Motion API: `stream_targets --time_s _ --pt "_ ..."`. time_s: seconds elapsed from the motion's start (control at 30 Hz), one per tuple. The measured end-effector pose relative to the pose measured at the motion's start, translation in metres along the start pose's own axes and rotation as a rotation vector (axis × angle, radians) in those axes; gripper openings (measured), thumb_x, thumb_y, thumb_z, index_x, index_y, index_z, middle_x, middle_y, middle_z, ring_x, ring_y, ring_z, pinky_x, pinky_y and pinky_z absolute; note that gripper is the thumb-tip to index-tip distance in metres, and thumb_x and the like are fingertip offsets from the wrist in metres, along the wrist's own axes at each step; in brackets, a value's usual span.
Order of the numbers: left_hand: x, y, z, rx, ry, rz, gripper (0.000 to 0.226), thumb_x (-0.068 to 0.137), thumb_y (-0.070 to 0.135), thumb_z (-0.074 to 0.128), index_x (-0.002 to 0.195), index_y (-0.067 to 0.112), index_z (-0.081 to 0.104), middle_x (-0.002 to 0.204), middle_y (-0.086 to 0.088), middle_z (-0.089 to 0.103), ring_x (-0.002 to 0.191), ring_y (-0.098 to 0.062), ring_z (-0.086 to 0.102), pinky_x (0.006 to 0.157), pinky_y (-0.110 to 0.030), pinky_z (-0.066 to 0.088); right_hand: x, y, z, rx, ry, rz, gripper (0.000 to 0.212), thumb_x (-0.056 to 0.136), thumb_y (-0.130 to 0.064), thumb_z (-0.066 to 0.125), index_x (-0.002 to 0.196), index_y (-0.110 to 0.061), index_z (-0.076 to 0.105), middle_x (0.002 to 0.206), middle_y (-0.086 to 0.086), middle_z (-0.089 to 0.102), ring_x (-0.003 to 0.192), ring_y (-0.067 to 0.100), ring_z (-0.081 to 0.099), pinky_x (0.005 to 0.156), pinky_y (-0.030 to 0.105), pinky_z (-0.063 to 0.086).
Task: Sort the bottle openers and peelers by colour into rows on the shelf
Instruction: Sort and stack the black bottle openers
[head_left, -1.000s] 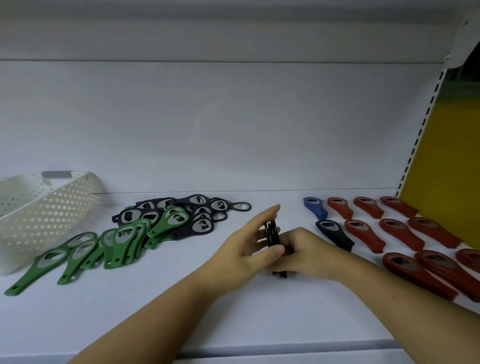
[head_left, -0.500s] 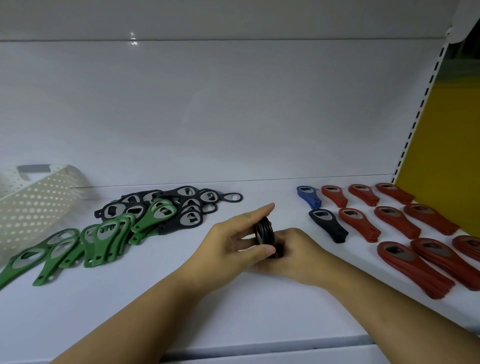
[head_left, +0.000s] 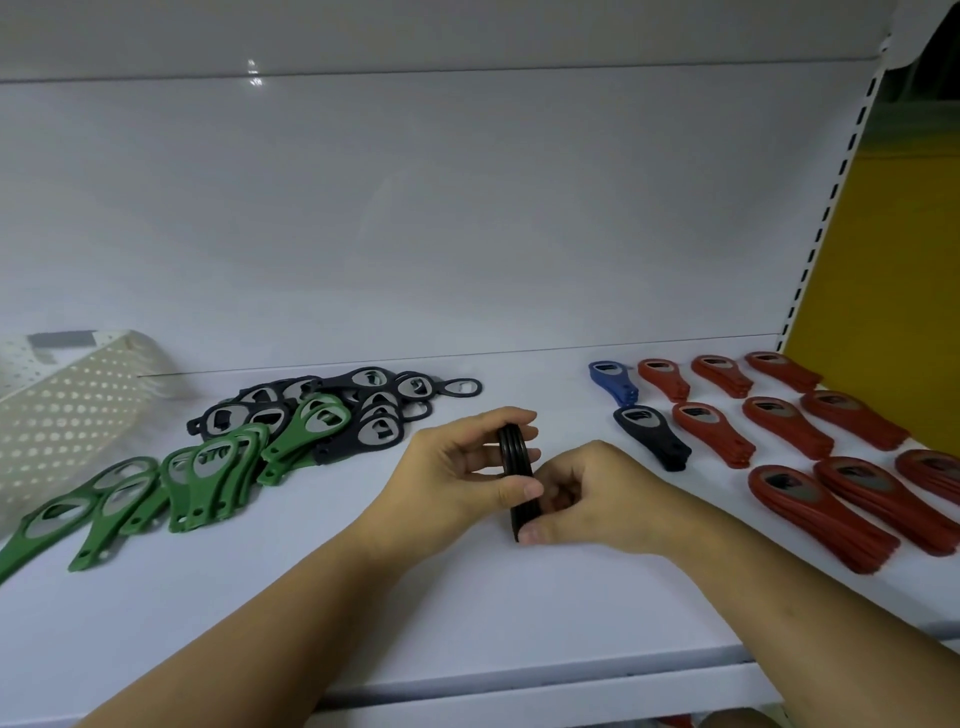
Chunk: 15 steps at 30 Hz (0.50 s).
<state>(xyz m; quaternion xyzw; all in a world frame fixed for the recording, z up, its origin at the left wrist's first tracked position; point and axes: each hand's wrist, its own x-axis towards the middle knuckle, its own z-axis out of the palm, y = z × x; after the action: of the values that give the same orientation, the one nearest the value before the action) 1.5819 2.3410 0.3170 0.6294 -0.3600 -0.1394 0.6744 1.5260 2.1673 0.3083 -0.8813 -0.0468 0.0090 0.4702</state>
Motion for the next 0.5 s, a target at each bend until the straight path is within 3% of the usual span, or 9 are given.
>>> stream_targets --time_s 0.17,0.33,0.5 --pt "-0.001 0.003 0.001 -0.006 0.002 0.002 0.046 0.065 -0.018 0.073 0.098 0.015 0.069 0.101 -0.002 0.071 0.093 -0.020 0.070 0.076 -0.029 0.057 -0.004 -0.003 0.001 -0.016 -0.030 0.005 0.020 0.071 -0.021 0.083 0.081 -0.007 0.071 0.064 -0.002 0.051 0.060 0.010 0.043 0.059 0.028 0.036" --pt "-0.001 0.003 -0.002 -0.133 -0.003 0.005 0.050 0.059 -0.005 0.078 0.103 0.015 0.069 0.105 -0.008 0.072 0.099 -0.026 0.069 0.079 -0.033 0.057 -0.007 -0.008 0.003 0.006 0.055 0.025 0.018 0.071 -0.020 0.083 0.069 -0.009 0.069 0.056 -0.005 0.045 0.056 0.012 0.038 0.057 0.029 0.032" --pt "-0.001 -0.002 0.005 -0.225 -0.037 -0.020 0.055 0.062 -0.006 0.078 0.112 0.015 0.066 0.110 -0.010 0.070 0.102 -0.028 0.068 0.083 -0.033 0.056 -0.027 -0.014 0.006 -0.004 0.158 0.121 0.022 0.072 -0.017 0.080 0.067 0.000 0.068 0.054 0.000 0.049 0.054 0.014 0.042 0.057 0.031 0.036"
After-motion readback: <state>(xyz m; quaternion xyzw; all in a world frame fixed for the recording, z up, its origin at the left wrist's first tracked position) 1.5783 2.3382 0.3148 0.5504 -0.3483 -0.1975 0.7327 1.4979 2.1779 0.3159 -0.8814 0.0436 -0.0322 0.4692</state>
